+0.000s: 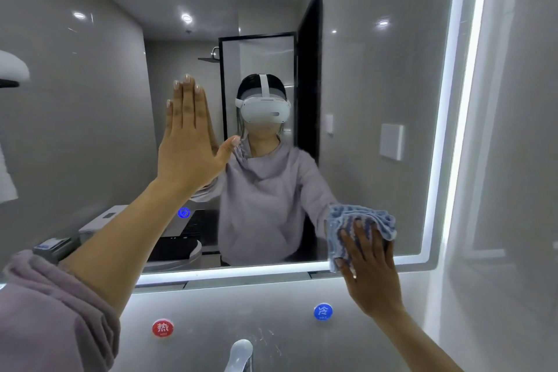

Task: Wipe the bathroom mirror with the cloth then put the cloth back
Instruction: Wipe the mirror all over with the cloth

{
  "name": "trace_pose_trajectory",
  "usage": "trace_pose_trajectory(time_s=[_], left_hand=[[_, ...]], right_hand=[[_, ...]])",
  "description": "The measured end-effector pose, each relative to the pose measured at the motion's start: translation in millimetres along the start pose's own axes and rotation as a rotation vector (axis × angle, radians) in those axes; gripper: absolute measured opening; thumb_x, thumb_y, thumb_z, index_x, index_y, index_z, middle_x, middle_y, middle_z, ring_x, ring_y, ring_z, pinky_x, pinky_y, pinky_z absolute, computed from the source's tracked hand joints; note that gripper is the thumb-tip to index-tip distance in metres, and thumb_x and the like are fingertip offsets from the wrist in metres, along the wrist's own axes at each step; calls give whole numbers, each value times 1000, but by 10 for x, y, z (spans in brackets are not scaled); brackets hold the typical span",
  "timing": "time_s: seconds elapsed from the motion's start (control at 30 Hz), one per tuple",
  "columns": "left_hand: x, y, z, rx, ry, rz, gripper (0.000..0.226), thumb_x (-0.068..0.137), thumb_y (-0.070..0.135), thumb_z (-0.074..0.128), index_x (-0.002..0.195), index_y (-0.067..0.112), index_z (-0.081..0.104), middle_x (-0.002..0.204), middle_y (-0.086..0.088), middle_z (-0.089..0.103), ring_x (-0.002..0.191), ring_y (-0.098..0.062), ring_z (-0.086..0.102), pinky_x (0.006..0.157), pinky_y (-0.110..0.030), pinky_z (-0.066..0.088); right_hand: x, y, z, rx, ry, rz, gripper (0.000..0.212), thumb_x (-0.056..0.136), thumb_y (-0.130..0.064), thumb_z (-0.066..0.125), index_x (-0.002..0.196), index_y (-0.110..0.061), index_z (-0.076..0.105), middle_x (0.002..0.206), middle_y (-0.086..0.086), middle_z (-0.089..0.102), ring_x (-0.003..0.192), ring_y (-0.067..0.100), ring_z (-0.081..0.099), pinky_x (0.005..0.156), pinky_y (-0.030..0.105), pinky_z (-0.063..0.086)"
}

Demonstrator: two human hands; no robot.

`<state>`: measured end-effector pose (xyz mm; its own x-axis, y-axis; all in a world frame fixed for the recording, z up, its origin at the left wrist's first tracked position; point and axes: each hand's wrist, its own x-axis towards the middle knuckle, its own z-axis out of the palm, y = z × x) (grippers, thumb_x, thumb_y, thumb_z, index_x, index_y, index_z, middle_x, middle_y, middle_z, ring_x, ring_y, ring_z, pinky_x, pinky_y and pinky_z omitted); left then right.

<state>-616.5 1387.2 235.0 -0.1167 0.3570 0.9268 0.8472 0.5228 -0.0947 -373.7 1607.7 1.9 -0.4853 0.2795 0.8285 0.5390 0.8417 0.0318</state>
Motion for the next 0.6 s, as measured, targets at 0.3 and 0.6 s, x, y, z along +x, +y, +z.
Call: trace_pose_trajectory(time_s=[0.3, 0.6], left_hand=[[8, -5, 13, 15, -5, -4, 95, 89, 65, 29, 147, 3, -13, 158, -18, -12, 146, -29, -13, 117, -31, -15], [1, 1, 3, 21, -28, -8, 97, 87, 68, 24, 147, 2, -15, 158, -17, -15, 146, -28, -15, 119, -36, -10]], right_hand=[[-257, 714, -198, -1, -95, 328, 67, 102, -47, 8, 151, -2, 17, 155, 29, 18, 143, 49, 14, 116, 59, 11], [-143, 662, -247, -79, -103, 348, 66, 102, -42, 8, 145, 6, 24, 153, 35, 16, 141, 54, 8, 112, 68, 15]])
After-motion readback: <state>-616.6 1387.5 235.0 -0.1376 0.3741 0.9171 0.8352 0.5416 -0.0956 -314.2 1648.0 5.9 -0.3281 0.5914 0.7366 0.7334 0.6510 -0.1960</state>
